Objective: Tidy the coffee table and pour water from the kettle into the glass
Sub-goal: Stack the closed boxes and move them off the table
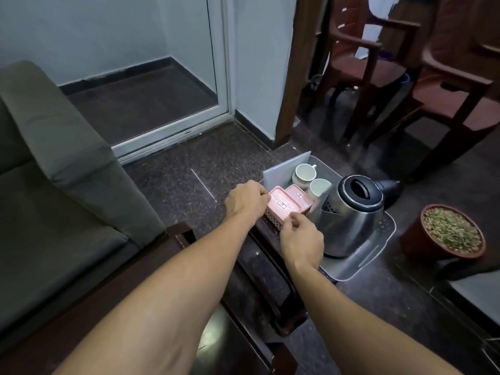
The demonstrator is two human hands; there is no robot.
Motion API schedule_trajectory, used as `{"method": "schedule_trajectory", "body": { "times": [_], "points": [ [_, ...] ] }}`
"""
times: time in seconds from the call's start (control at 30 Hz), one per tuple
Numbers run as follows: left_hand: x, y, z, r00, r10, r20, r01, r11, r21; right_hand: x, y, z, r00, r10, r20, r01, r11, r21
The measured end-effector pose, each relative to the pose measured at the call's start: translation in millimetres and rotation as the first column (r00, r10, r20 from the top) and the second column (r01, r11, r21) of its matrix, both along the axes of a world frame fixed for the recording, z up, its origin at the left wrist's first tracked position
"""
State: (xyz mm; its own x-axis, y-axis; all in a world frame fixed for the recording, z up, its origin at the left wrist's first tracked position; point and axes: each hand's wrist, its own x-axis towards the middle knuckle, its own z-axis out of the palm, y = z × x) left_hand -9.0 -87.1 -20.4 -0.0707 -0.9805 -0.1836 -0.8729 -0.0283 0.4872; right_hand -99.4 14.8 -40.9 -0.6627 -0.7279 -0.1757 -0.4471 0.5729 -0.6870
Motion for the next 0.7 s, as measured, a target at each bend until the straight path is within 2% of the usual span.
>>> {"method": "schedule_trajectory", "body": {
  "times": [0.2, 0.47, 0.7],
  "points": [
    [-18, -31, -26, 0.993, -0.044, 0.106, 0.039, 0.998, 0.052, -7, -23, -18, 0.974, 0.154, -0.164, -0.130, 0.980, 0.152],
    [-31, -52, -54, 0.949, -0.120, 0.291, 0.100, 0.991, 0.084, -20, -33, -41, 0.896, 0.353, -0.271, -0.258, 0.908, 0.330],
    [-43, -62, -63, 0.885, -0.182, 0.428, 0.156, 0.983, 0.095, -26, -34, -53, 0.911, 0.360, -0.200, -0.293, 0.907, 0.302]
  ]
}}
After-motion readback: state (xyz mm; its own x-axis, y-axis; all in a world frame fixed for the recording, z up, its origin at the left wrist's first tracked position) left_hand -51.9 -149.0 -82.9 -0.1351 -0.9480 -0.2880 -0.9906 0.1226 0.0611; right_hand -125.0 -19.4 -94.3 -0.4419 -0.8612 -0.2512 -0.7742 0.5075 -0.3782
